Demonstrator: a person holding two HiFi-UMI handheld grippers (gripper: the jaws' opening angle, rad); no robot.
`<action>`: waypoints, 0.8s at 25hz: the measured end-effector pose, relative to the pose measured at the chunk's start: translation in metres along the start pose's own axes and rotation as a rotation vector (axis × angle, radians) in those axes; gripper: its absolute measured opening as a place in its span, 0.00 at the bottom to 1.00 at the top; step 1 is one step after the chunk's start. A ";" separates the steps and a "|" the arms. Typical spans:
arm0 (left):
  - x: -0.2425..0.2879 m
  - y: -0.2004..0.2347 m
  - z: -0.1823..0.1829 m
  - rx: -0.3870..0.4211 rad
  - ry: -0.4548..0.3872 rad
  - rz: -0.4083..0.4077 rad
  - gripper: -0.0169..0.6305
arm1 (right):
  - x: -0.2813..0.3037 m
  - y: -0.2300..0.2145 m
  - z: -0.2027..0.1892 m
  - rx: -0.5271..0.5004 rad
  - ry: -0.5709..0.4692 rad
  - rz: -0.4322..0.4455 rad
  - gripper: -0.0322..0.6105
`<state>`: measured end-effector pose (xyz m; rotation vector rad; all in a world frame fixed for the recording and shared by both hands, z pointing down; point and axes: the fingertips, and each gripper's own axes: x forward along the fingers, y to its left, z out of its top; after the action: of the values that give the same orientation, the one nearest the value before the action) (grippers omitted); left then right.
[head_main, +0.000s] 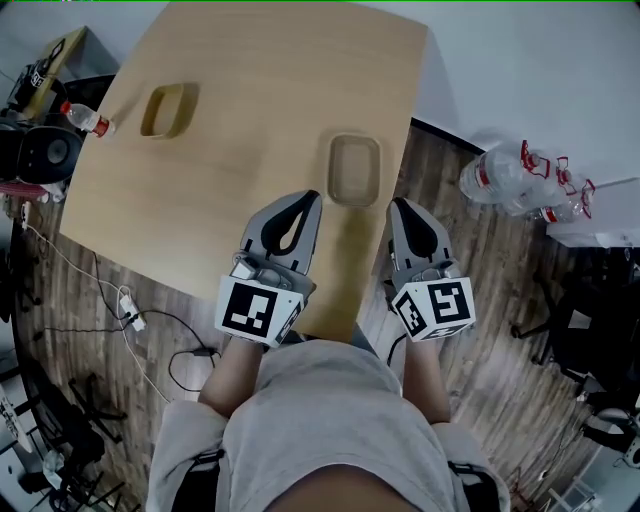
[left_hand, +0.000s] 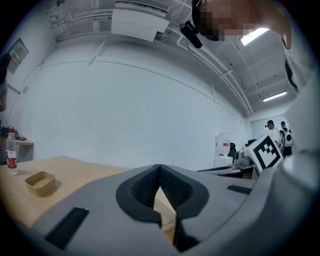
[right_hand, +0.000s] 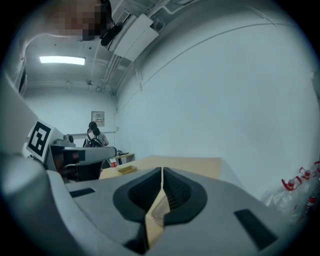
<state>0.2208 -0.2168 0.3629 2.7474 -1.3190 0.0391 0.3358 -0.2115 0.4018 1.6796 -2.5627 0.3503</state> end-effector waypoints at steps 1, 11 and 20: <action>0.000 0.000 -0.003 -0.002 0.005 0.004 0.05 | 0.002 -0.002 -0.005 0.004 0.011 0.002 0.07; 0.002 0.002 -0.023 -0.016 0.060 0.034 0.05 | 0.028 -0.026 -0.061 0.017 0.168 -0.015 0.07; 0.001 0.012 -0.037 -0.033 0.087 0.063 0.05 | 0.055 -0.065 -0.104 0.110 0.286 -0.098 0.07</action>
<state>0.2124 -0.2214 0.4010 2.6446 -1.3697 0.1381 0.3648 -0.2624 0.5222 1.6442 -2.2846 0.6822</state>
